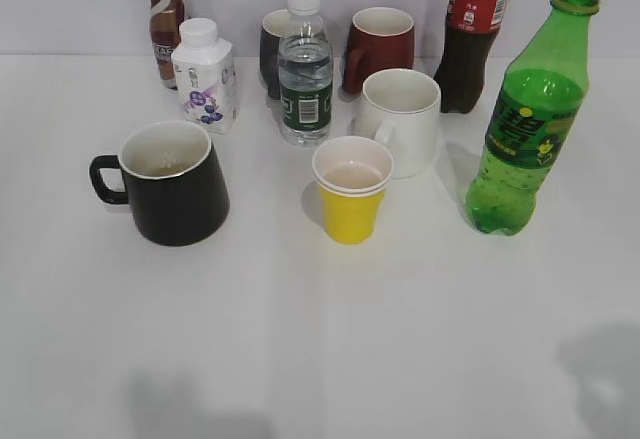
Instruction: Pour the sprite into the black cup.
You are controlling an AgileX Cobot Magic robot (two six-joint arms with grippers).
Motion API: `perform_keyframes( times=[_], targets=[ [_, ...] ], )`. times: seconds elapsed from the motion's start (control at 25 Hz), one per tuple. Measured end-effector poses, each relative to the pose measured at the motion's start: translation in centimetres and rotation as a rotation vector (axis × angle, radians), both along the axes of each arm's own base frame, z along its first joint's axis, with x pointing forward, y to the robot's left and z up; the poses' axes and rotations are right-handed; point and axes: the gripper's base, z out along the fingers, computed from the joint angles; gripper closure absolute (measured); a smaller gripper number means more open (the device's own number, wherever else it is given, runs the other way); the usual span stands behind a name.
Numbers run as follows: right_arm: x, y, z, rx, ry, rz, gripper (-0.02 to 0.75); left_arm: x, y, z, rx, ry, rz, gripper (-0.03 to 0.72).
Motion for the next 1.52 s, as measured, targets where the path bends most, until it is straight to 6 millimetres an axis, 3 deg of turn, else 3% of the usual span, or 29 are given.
perform_keyframes(
  times=[0.16,0.28,0.4,0.88,1.24,1.52],
  targets=[
    [-2.1,-1.2,-3.2,-0.009,-0.041,-0.016,0.144,-0.3,0.1,-2.1,0.008,0.031,0.001,0.275],
    [-2.5,-1.5,-5.0,0.006,-0.112,-0.023,0.144,-0.1,0.0,-2.4,0.008,0.031,0.002,0.275],
    [-2.6,-1.6,-4.9,0.038,-0.191,-0.023,0.146,0.6,-0.2,-2.5,-0.004,-0.028,-0.002,0.275],
    [-2.5,-1.6,-5.2,0.026,-0.189,-0.041,0.146,1.0,-0.3,-2.6,-0.008,-0.058,-0.002,0.341],
    [-3.3,-1.9,-5.2,0.009,-0.243,-0.359,0.146,0.9,-0.5,-2.6,-0.002,-0.061,0.238,0.383],
    [-3.6,-1.9,-5.3,0.006,-0.257,-0.403,0.146,0.9,-0.5,-2.6,-0.001,-0.061,0.252,0.398]
  ],
)
